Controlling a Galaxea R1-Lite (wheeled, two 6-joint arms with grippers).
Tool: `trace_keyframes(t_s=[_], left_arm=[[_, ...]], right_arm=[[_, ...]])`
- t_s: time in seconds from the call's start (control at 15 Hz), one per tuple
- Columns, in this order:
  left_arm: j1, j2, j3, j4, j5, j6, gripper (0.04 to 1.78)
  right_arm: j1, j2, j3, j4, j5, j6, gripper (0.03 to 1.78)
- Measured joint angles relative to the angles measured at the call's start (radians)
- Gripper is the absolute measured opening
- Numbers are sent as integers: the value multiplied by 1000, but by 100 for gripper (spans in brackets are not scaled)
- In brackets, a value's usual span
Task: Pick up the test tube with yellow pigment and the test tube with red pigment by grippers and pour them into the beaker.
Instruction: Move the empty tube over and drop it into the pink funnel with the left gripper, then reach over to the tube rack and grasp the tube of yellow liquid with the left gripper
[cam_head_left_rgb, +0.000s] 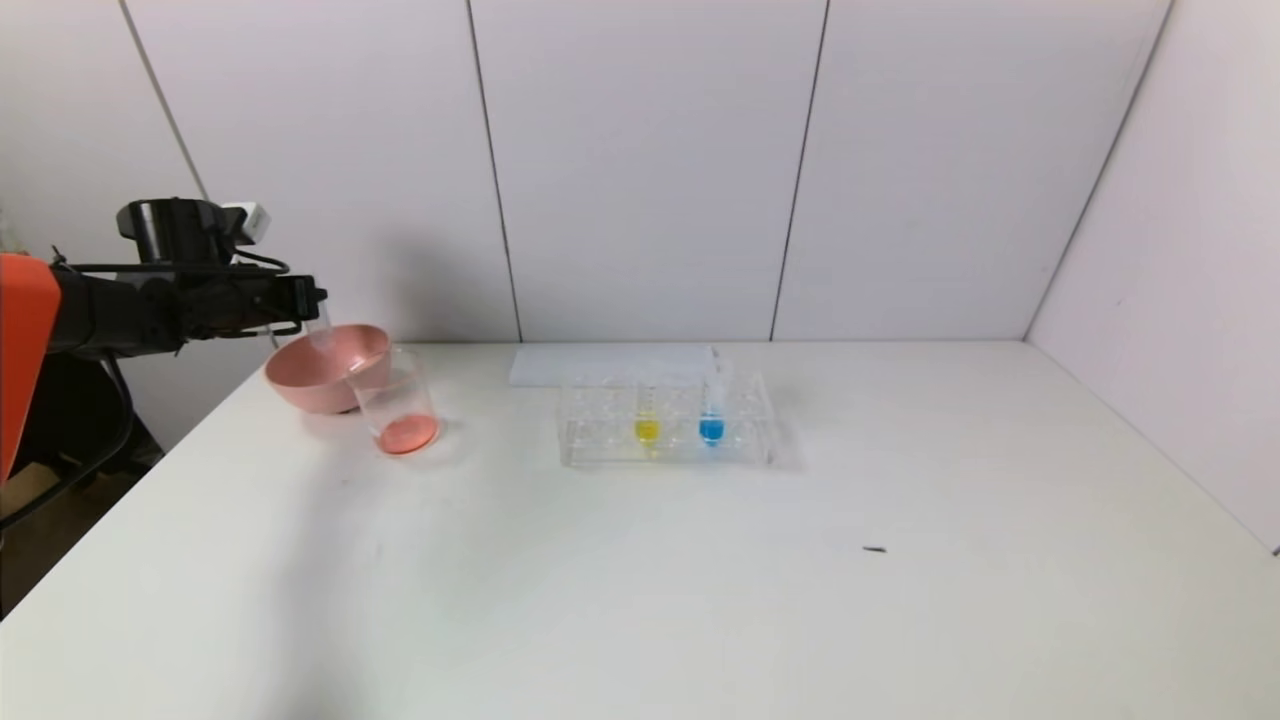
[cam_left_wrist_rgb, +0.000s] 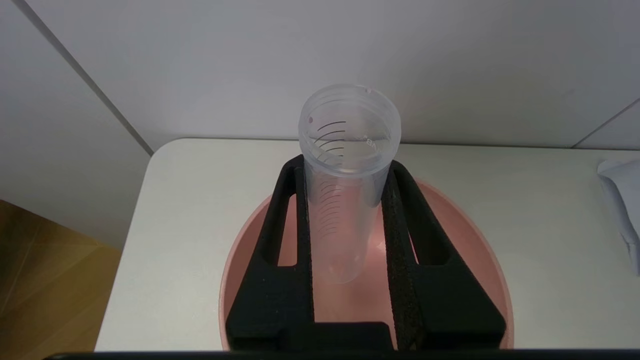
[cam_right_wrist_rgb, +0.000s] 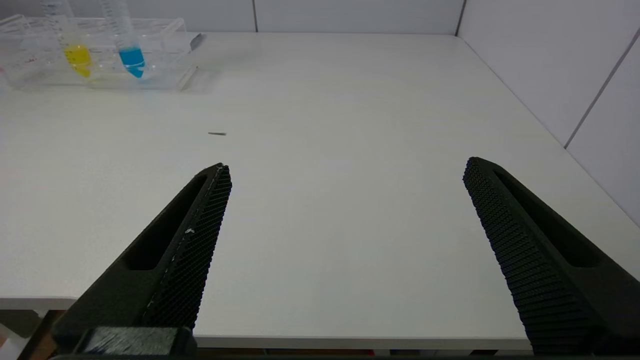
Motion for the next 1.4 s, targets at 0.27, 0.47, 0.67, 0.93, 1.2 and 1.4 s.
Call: trace_keyframes(t_s=[0.27,0.47,0.67,0.93,1.2,1.4], left_arm=[[3,31,-5,-1,0,3,43],[5,40,-10,-2,0,4,43],[5,44,-11,-2,-1,4,51],[5,46,-11,-2,-1,4,98],[5,42,-8,-2,-1,5,157],[4,24,2,-2,-3,7,176]], right_arm=[[0,0,0,0,0,0,170],[0,0,0,0,0,0,170],[0,0,0,0,0,0,170],[0,0,0,0,0,0,170],[0,0,0,0,0,0,170],[0,0,0,0,0,0,170]])
